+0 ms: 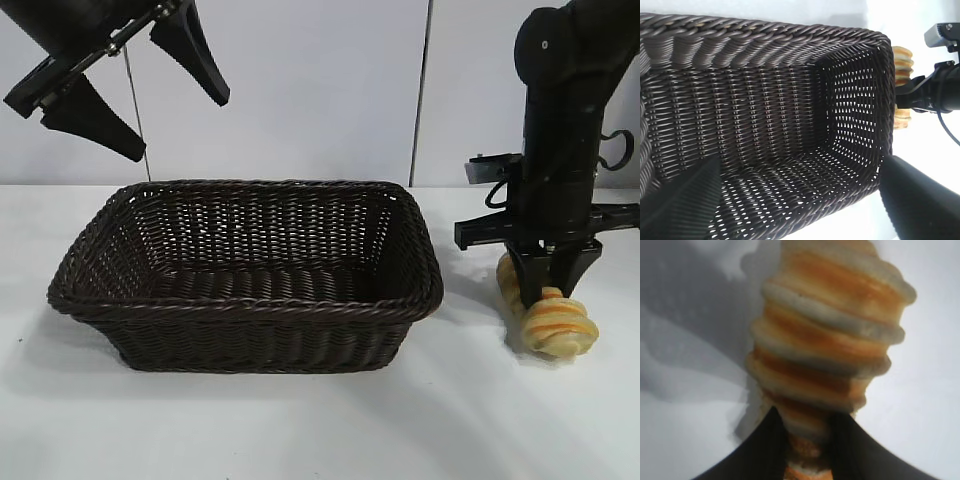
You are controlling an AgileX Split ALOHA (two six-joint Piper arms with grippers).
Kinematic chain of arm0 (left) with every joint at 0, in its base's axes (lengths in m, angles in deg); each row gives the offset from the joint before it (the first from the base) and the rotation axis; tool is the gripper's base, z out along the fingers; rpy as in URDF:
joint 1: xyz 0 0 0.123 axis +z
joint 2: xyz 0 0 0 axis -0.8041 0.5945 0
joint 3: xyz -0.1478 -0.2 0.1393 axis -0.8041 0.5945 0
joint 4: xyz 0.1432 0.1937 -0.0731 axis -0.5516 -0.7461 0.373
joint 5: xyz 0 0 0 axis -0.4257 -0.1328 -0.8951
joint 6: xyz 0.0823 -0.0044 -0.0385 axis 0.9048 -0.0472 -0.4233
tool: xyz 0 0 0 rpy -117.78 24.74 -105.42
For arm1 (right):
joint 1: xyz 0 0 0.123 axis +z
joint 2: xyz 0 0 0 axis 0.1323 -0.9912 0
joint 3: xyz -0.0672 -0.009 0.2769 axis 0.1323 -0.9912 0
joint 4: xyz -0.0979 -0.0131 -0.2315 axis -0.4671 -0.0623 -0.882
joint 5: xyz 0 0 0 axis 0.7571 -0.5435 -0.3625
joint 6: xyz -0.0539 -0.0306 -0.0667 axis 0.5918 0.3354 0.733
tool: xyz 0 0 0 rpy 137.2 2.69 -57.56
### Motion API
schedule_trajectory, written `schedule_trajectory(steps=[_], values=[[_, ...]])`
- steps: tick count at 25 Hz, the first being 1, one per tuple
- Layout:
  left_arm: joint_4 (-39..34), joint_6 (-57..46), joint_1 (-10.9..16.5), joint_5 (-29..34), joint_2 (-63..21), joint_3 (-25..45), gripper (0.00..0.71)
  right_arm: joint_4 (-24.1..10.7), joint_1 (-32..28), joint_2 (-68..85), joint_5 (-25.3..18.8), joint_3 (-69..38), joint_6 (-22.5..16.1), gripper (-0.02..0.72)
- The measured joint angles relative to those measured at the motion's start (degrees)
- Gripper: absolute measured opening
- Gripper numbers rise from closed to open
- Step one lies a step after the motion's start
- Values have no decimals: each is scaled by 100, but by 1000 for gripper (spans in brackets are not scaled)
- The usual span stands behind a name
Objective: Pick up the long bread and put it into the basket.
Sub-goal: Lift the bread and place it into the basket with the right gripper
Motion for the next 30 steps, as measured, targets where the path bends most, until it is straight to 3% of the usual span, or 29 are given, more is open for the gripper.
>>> schedule_trajectory(steps=[8,15,20,30], values=[[0,0,0,1,0,4,625,574,0,325,-203,865,260,181],[0,0,0,7,0,4,625,1162,0,344,-288,929,498,180],[0,0,0,16,0,4,625,1218,184,344,-288,934,503,180],[0,0,0,21,0,4,625,1246,1282,344,-288,934,503,180]])
